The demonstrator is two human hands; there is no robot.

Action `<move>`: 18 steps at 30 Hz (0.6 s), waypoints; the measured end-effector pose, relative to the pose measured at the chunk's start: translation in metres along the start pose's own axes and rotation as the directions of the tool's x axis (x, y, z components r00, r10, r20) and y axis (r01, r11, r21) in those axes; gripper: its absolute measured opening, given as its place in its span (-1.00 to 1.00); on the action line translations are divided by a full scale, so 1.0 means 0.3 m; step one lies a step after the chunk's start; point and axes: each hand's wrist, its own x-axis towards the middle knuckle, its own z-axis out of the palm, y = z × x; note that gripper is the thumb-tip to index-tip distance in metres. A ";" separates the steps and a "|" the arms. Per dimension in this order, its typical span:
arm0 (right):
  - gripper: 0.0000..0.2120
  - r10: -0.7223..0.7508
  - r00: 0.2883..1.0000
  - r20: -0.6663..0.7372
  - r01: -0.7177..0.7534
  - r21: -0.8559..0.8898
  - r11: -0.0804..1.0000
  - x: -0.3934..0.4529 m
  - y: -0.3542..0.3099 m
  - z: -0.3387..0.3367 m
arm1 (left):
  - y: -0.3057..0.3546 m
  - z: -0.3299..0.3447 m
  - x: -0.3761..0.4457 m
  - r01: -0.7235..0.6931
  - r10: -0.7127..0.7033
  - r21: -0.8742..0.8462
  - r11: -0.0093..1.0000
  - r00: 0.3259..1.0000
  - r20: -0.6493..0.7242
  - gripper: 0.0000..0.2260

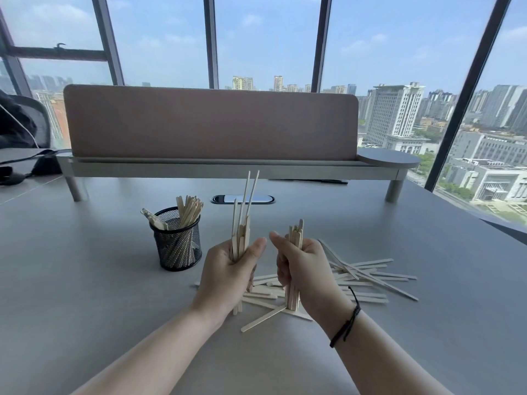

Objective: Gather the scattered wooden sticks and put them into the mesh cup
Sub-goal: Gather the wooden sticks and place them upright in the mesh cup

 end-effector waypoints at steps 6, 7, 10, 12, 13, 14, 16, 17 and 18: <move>-0.48 0.018 0.999 0.031 -0.018 -0.004 1.000 -0.007 0.001 0.009 | -0.018 -0.001 0.000 -0.026 0.026 -0.013 1.000 1.000 0.008 -0.54; -0.48 0.023 0.999 0.034 -0.023 0.001 1.000 -0.010 0.001 0.010 | -0.019 -0.001 0.001 -0.025 0.025 -0.018 1.000 1.000 0.007 -0.53; -0.52 0.029 0.999 0.039 -0.029 0.013 0.999 -0.011 -0.003 0.011 | -0.021 -0.002 0.004 -0.022 0.022 -0.023 0.999 1.000 0.003 -0.49; -0.52 0.023 0.999 0.042 -0.024 0.007 1.000 -0.010 -0.003 0.012 | -0.018 0.001 0.001 -0.023 0.023 -0.035 0.999 1.000 0.000 -0.52; -0.52 0.021 0.999 0.043 -0.022 0.009 1.000 -0.009 0.000 0.013 | -0.013 0.002 -0.001 -0.023 0.023 -0.039 0.999 1.000 -0.002 -0.54; -0.53 0.020 0.999 0.042 -0.021 0.014 1.000 -0.009 0.003 0.013 | -0.010 0.002 -0.003 -0.021 0.021 -0.042 0.999 1.000 -0.004 -0.56; -0.60 0.006 0.999 0.041 -0.007 0.023 1.000 -0.010 0.005 0.012 | -0.014 0.002 -0.002 -0.024 0.024 -0.041 0.999 1.000 0.001 -0.56; -0.65 -0.010 0.999 0.051 0.008 0.023 1.000 -0.013 0.003 0.012 | -0.017 0.001 0.000 -0.032 0.032 -0.029 0.999 0.999 0.007 -0.54; -0.71 -0.029 0.997 0.065 0.027 0.018 0.999 -0.016 -0.002 0.013 | -0.013 0.001 -0.002 -0.034 0.034 -0.019 0.999 0.999 0.017 -0.51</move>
